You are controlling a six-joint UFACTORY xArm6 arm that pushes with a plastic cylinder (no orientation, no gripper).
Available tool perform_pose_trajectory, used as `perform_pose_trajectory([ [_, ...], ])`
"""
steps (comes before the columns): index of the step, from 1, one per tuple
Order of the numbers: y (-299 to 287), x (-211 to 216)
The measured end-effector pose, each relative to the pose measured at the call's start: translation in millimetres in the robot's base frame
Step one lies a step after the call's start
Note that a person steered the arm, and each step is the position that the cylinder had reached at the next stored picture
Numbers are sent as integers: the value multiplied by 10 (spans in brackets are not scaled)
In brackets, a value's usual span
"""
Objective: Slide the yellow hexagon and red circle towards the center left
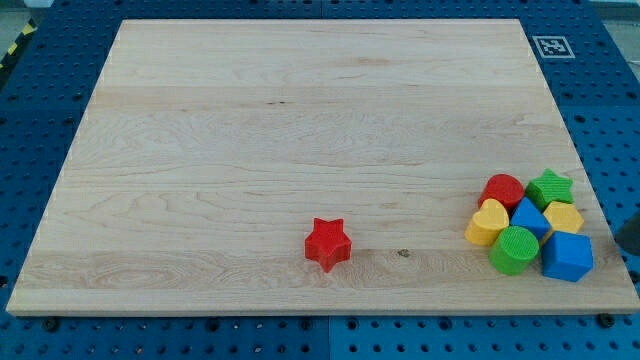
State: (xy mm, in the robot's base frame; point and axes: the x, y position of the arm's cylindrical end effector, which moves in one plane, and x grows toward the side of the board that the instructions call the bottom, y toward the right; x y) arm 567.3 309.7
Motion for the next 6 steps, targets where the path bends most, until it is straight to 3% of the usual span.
perform_pose_trajectory([
  [1, -132, 292],
  [3, -186, 316],
  [6, -491, -107],
])
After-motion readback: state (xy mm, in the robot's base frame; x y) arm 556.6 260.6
